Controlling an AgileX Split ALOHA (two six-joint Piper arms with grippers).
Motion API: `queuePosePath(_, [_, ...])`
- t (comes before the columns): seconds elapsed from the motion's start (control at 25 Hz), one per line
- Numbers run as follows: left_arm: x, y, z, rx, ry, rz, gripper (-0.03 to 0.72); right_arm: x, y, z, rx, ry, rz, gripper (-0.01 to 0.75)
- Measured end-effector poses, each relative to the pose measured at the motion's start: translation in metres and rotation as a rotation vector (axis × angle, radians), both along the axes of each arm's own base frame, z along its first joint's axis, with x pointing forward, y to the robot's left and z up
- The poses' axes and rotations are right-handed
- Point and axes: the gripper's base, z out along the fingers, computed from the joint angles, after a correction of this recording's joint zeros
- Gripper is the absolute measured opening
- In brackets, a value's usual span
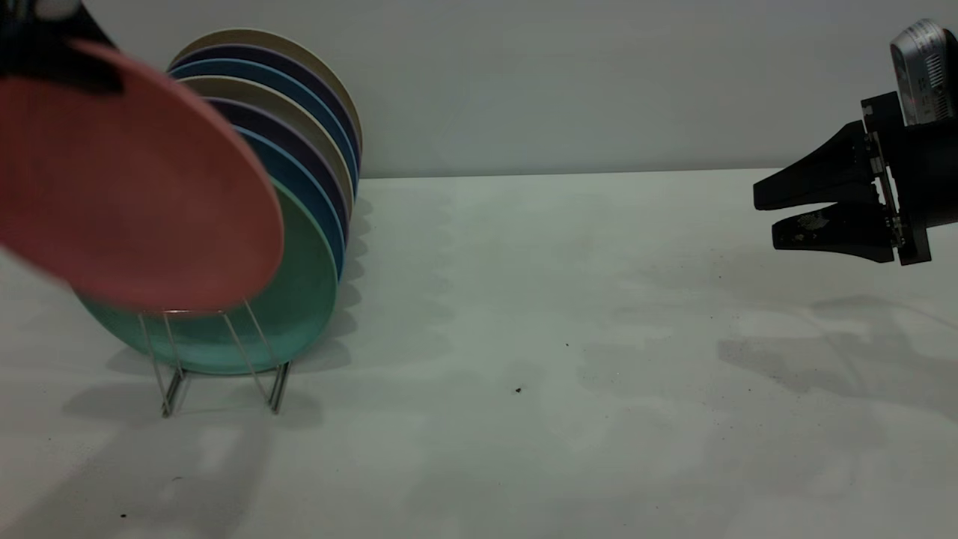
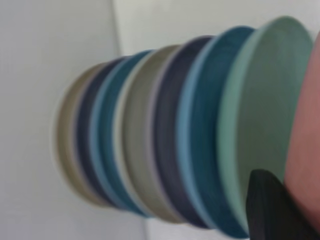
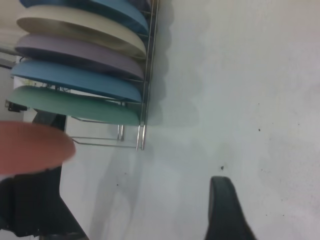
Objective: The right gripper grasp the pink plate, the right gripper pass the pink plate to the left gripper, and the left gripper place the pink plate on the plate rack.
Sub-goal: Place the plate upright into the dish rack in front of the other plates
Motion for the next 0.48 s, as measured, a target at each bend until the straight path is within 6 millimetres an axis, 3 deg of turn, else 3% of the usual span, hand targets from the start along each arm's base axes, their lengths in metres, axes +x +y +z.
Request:
queuePosePath(0.12, [-0.006, 0.001, 0.013, -0.009, -0.050, 0.001, 0.088, 0.000, 0.000, 0.000, 0.000, 0.000, 0.000, 0.475])
queuePosePath(0.24, [-0.009, 0.001, 0.014, -0.008, -0.037, -0.004, 0.088, 0.000, 0.000, 0.000, 0.000, 0.000, 0.000, 0.475])
queuePosePath(0.48, [-0.018, 0.005, -0.013, 0.007, -0.020, 0.014, 0.088, 0.000, 0.000, 0.000, 0.000, 0.000, -0.001, 0.475])
